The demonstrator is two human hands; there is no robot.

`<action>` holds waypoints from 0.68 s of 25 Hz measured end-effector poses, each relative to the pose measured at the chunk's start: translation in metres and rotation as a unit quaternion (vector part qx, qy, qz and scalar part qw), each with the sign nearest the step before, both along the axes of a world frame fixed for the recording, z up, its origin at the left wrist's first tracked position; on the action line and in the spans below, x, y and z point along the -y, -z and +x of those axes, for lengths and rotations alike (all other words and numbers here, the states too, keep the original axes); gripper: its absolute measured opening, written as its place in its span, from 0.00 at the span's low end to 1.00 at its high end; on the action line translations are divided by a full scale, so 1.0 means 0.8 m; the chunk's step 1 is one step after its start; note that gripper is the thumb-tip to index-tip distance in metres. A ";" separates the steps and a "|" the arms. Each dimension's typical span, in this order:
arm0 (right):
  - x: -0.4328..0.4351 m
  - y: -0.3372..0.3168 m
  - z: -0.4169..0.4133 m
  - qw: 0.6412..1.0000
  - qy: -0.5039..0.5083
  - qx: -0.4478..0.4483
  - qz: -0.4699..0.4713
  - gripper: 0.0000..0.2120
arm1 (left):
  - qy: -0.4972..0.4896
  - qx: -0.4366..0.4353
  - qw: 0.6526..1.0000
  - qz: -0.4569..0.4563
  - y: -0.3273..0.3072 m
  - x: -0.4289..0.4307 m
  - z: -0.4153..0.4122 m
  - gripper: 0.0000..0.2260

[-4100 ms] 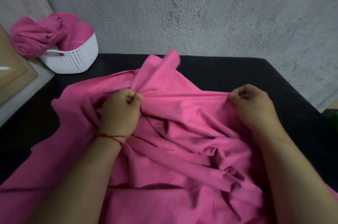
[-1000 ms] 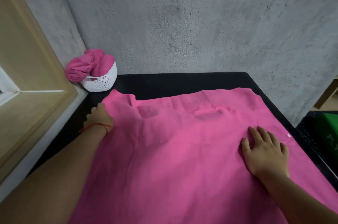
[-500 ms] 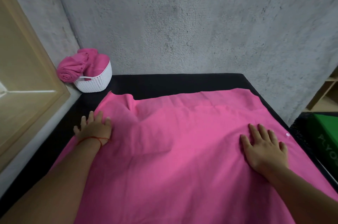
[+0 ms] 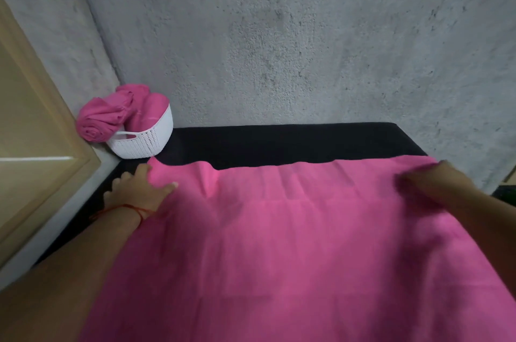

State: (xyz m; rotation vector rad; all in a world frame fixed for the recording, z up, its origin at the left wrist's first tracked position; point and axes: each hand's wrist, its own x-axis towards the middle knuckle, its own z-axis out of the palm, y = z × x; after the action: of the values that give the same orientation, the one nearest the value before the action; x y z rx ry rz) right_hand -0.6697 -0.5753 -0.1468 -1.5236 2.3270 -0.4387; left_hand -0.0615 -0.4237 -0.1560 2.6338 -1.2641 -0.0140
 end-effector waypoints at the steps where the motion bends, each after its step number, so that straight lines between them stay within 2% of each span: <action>1: 0.016 0.003 0.001 1.000 -0.001 -0.006 0.011 0.32 | 0.002 0.009 0.999 0.033 -0.003 0.013 0.014 0.41; 3: 0.039 0.005 -0.003 0.999 -0.007 -0.046 -0.020 0.19 | 0.039 0.016 0.996 0.079 -0.011 0.036 0.035 0.40; 5: 0.055 0.008 -0.007 0.997 -0.012 -0.061 -0.034 0.08 | 0.093 0.034 0.988 0.118 -0.030 0.053 0.032 0.28; 7: 0.072 0.027 -0.021 0.999 -0.006 -0.032 0.000 0.06 | 0.138 0.075 0.978 0.138 -0.047 0.062 0.014 0.18; 8: 0.081 0.036 -0.032 1.000 0.006 0.006 0.001 0.07 | 0.147 0.075 0.977 0.133 -0.051 0.064 0.002 0.18; 9: 0.098 0.050 -0.052 0.998 0.023 0.053 -0.006 0.08 | 0.153 0.065 0.979 0.120 -0.049 0.066 -0.006 0.22; 11: 0.115 0.061 -0.079 0.986 0.048 0.130 -0.091 0.19 | 0.148 0.032 0.981 0.122 -0.045 0.063 -0.022 0.35; 12: 0.108 0.052 -0.079 0.979 0.055 0.120 -0.156 0.22 | 0.134 -0.016 0.981 0.138 -0.041 0.059 -0.029 0.42; 13: 0.092 0.039 -0.067 0.967 0.052 0.104 -0.228 0.21 | 0.119 -0.078 0.978 0.150 -0.039 0.054 -0.034 0.46; 15: 0.046 0.011 -0.019 0.952 -0.004 0.051 -0.303 0.15 | 0.108 -0.157 0.970 0.150 -0.042 0.045 -0.040 0.47; 16: 0.026 0.010 0.002 0.961 -0.069 0.012 -0.269 0.17 | 0.113 -0.161 0.970 0.145 -0.042 0.045 -0.039 0.47; 17: 0.011 0.018 0.013 0.972 -0.131 -0.047 -0.187 0.21 | 0.115 -0.156 0.972 0.136 -0.039 0.043 -0.037 0.48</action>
State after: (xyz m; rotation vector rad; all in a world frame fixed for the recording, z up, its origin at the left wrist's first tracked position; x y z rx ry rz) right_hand -0.6597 -0.5841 -0.1608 -2.0339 2.1512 -0.7823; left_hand -0.0912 -0.4584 -0.1247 2.5412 -1.5303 -0.6570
